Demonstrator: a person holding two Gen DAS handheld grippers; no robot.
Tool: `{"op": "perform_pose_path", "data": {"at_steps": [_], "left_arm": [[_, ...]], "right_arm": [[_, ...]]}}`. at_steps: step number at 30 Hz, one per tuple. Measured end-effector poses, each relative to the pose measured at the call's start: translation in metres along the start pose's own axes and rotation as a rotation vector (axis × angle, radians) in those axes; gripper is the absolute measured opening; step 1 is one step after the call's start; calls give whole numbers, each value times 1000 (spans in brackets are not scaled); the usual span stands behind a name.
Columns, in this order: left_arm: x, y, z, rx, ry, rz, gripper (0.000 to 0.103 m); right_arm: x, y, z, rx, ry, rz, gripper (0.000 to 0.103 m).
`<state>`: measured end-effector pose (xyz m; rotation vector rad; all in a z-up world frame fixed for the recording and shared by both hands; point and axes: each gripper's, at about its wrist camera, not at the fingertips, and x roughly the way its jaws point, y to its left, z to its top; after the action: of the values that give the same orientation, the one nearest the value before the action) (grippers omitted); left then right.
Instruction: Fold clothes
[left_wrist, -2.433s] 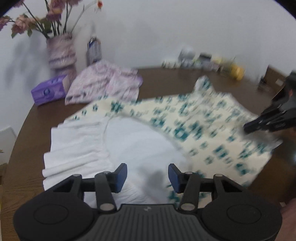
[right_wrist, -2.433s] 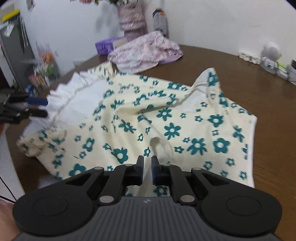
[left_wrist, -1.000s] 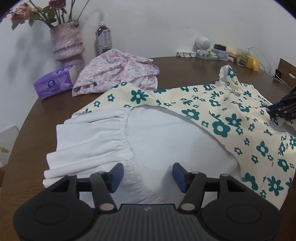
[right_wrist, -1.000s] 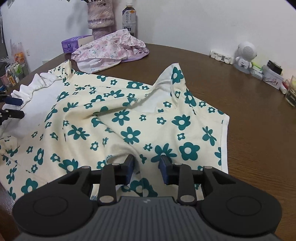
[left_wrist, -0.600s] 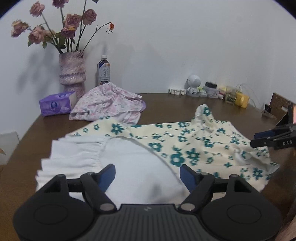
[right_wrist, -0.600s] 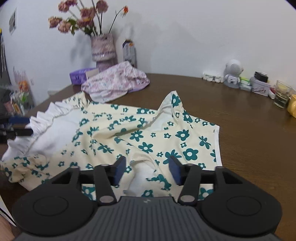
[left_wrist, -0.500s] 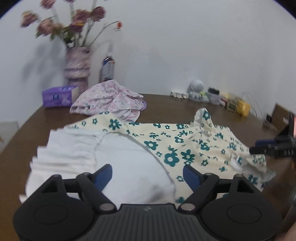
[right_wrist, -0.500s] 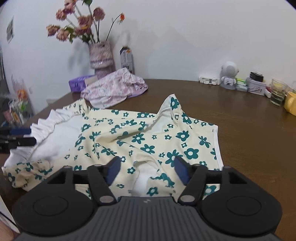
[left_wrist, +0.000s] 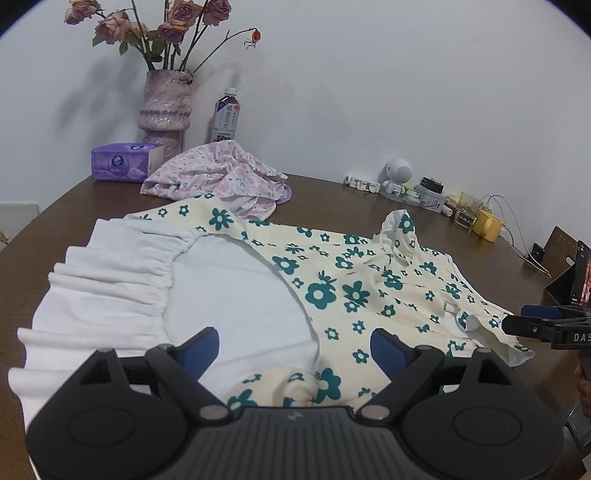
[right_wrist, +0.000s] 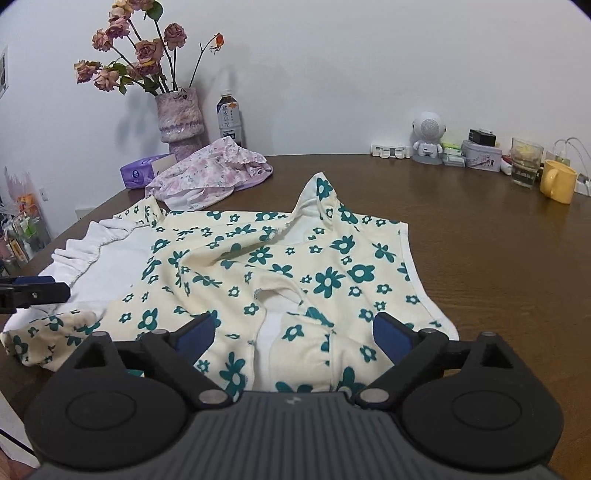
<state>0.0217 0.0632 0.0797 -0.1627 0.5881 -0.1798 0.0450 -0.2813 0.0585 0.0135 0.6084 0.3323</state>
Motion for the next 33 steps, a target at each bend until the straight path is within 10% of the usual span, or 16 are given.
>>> {"op": "perform_pose_path", "data": {"at_steps": [33], "left_arm": [[-4, -2, -7, -70, 19, 21, 98]], "right_arm": [[-8, 5, -15, 25, -47, -76, 103]]}}
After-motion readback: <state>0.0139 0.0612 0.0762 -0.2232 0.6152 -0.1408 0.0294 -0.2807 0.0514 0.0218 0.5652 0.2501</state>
